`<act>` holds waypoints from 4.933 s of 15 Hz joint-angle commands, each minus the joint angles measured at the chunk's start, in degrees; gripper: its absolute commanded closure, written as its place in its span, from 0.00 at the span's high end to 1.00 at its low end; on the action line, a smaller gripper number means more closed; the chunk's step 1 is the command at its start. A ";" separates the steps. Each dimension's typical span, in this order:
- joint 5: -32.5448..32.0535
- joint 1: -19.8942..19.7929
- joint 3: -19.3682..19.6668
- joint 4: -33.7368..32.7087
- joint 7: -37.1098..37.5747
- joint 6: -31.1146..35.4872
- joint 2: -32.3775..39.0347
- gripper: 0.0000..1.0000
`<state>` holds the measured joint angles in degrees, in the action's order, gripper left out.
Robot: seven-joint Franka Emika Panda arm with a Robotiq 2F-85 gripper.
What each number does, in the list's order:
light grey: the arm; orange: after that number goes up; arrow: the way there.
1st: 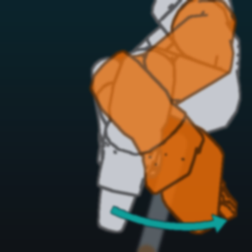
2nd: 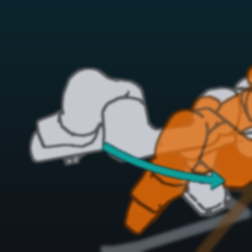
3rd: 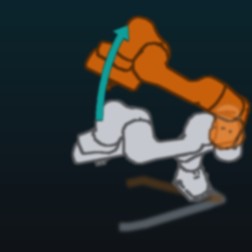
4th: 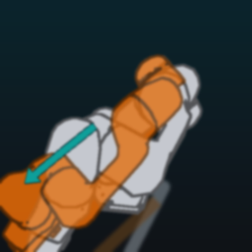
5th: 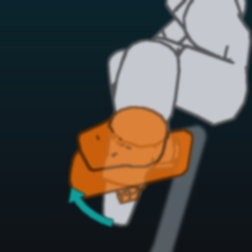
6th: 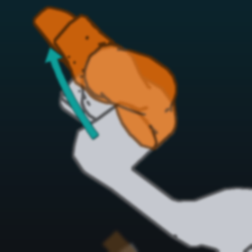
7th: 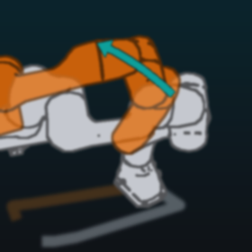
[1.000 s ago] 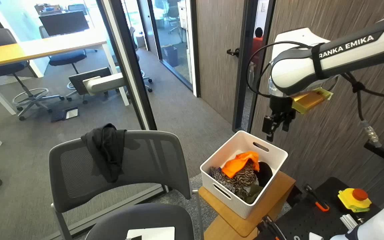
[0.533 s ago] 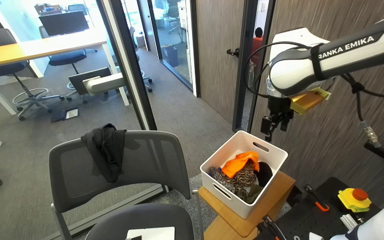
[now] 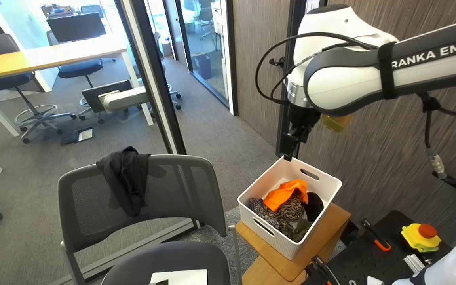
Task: Move the black cloth to the box
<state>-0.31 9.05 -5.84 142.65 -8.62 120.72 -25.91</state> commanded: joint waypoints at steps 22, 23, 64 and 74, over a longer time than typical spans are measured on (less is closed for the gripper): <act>26.08 6.07 -8.45 -28.06 -26.29 10.43 32.79 1.00; 26.17 5.77 -8.67 -28.57 -26.44 9.25 33.15 0.75; 36.18 5.40 -5.64 2.69 -8.42 -4.90 6.85 0.10; 39.87 6.52 -5.35 8.59 -7.49 -5.64 0.49 0.10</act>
<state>42.06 16.78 -13.67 145.01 -15.55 118.81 -18.38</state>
